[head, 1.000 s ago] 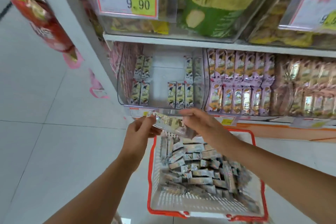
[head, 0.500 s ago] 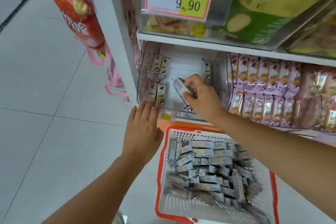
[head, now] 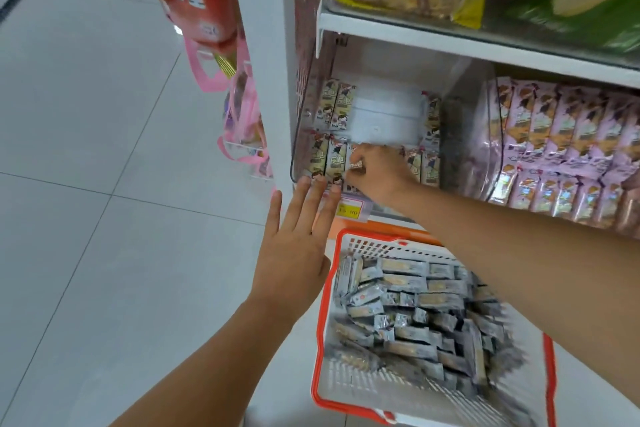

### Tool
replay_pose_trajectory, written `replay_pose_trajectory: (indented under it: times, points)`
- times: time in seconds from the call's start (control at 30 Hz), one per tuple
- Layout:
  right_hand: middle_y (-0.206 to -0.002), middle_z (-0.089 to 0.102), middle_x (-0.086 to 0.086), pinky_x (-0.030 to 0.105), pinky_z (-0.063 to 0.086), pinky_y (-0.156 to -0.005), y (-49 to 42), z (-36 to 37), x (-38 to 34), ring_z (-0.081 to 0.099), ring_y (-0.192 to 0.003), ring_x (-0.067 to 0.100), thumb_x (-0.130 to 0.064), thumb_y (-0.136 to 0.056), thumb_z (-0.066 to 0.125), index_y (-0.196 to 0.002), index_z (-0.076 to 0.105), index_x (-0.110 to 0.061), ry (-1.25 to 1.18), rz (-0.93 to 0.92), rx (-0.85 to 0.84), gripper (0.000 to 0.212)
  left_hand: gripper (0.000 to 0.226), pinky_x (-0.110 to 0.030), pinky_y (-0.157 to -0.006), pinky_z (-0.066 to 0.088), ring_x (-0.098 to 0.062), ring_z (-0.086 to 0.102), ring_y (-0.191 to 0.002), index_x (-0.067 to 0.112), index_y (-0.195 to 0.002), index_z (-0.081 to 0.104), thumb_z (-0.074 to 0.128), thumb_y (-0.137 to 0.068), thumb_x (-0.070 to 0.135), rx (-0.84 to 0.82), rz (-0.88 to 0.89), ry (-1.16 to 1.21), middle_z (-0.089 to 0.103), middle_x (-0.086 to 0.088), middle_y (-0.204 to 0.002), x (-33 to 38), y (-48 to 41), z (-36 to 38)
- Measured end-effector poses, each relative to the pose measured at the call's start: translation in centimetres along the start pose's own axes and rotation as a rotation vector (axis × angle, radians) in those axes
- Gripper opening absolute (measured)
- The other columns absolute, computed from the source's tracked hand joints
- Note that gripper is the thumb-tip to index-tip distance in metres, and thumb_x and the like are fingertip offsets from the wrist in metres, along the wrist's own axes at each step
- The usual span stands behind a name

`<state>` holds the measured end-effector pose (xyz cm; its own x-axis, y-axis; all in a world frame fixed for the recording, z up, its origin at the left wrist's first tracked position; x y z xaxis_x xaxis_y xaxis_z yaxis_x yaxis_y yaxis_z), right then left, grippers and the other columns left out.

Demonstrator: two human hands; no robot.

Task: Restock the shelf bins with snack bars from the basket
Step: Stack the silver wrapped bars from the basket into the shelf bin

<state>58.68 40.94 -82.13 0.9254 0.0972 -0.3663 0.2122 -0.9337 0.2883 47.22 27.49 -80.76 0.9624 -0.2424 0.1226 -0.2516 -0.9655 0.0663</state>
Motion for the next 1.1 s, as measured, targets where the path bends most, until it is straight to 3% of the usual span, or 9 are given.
replay_pose_trajectory:
  times: [0.13, 0.27, 0.43, 0.53, 0.63, 0.77, 0.87, 0.93, 1.1]
  points:
    - [-0.108, 0.070, 0.017, 0.039, 0.050, -0.090, 0.2, -0.1, 0.2, 0.064, -0.098, 0.030, -0.010, -0.094, 0.052, -0.107, 0.070, -0.001, -0.034, -0.019, -0.003, 0.023, 0.092, -0.058, -0.112, 0.028, -0.031, 0.021, -0.146, 0.012, -0.152, 0.022, 0.069, -0.074, 0.023, 0.010, 0.005, 0.021, 0.028, -0.012, -0.157, -0.1, 0.0, 0.0]
    - [-0.114, 0.068, 0.017, 0.040, 0.049, -0.092, 0.7, 0.0, 0.6, 0.063, -0.104, 0.033, -0.009, -0.096, 0.048, -0.115, 0.067, -0.002, -0.045, -0.064, -0.075, 0.028, 0.092, -0.056, -0.116, 0.024, -0.031, 0.015, -0.148, 0.013, -0.154, 0.018, 0.066, -0.075, 0.018, 0.022, -0.007, 0.028, 0.021, -0.011, -0.159, 0.1, 0.1, -0.1]
    - [-0.106, 0.068, 0.008, 0.036, 0.053, -0.085, 5.3, -3.5, 0.5, 0.064, -0.097, 0.019, -0.006, -0.094, 0.049, -0.120, 0.064, -0.008, -0.295, -0.336, 0.314, 0.030, 0.063, -0.050, -0.119, 0.016, -0.036, 0.023, -0.145, 0.008, -0.151, 0.029, 0.033, -0.094, 0.034, 0.081, -0.077, 0.064, 0.025, -0.017, -0.157, 0.9, 2.1, 0.3]
    - [-0.092, 0.064, -0.006, 0.023, 0.050, -0.072, 9.9, -3.4, 1.1, 0.061, -0.084, 0.009, -0.011, -0.096, 0.045, -0.104, 0.066, -0.007, -0.417, -0.452, 0.359, 0.023, 0.077, -0.050, -0.110, 0.030, -0.039, 0.043, -0.134, 0.005, -0.145, 0.040, 0.067, -0.075, 0.021, -0.027, -0.071, 0.092, 0.041, -0.021, -0.147, 2.0, 3.8, 3.1]
    - [-0.083, 0.055, -0.023, 0.019, 0.045, -0.062, 13.1, 0.4, 4.2, 0.055, -0.070, 0.001, -0.014, -0.096, 0.045, -0.093, 0.067, -0.012, -0.426, -0.405, 0.266, 0.022, 0.081, -0.047, -0.108, 0.035, -0.037, 0.046, -0.132, 0.008, -0.142, 0.045, 0.078, -0.071, 0.026, -0.256, -0.111, 0.099, 0.045, -0.019, -0.145, 3.0, 5.3, 6.7]
    - [-0.086, 0.054, -0.019, 0.024, 0.038, -0.061, 14.9, 9.0, 11.8, 0.050, -0.067, 0.002, -0.011, -0.096, 0.051, -0.103, 0.062, -0.022, -0.245, -0.083, 0.020, 0.018, 0.075, -0.041, -0.120, 0.000, -0.029, -0.002, -0.150, 0.017, -0.155, -0.003, 0.043, -0.099, 0.038, -0.451, -0.169, 0.053, -0.004, -0.010, -0.162, 4.0, 7.2, 11.7]
    - [-0.128, 0.051, 0.000, 0.027, 0.041, -0.083, 15.6, 15.5, 14.9, 0.053, -0.104, 0.008, -0.014, -0.097, 0.049, -0.128, 0.054, -0.017, -0.043, -0.020, -0.306, 0.032, 0.080, -0.044, -0.120, -0.003, -0.029, -0.010, -0.149, 0.014, -0.153, -0.013, 0.040, -0.099, 0.042, -0.492, -0.237, 0.046, -0.014, -0.011, -0.161, 4.4, 8.5, 15.2]
    - [-0.155, 0.027, 0.008, 0.036, 0.038, -0.105, 15.6, 19.3, 15.9, 0.036, -0.135, 0.024, -0.019, -0.099, 0.046, -0.143, 0.041, -0.011, 0.119, -0.052, -0.502, 0.045, 0.084, -0.042, -0.121, 0.001, -0.029, -0.008, -0.149, 0.012, -0.152, -0.014, 0.042, -0.098, 0.043, -0.499, -0.265, 0.085, -0.014, -0.012, -0.161, 4.5, 9.2, 17.4]
    - [-0.163, -0.005, 0.007, 0.039, 0.035, -0.110, 13.7, 25.1, 17.2, 0.008, -0.149, 0.026, -0.018, -0.099, 0.046, -0.140, 0.046, -0.008, 0.336, -0.123, -0.652, 0.042, 0.086, -0.043, -0.120, 0.022, -0.031, 0.019, -0.147, 0.006, -0.153, 0.003, 0.057, -0.092, 0.033, -0.400, -0.276, 0.239, 0.013, -0.015, -0.160, 4.7, 10.4, 20.9]
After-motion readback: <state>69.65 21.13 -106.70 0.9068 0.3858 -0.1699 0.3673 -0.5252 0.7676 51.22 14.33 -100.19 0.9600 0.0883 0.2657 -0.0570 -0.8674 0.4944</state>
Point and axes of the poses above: each hand's wrist, its own y-axis away from the middle knuckle, its own z-axis out of the palm, x = y × z, the point moved 6 cm from there along -y, towards the middle knuckle
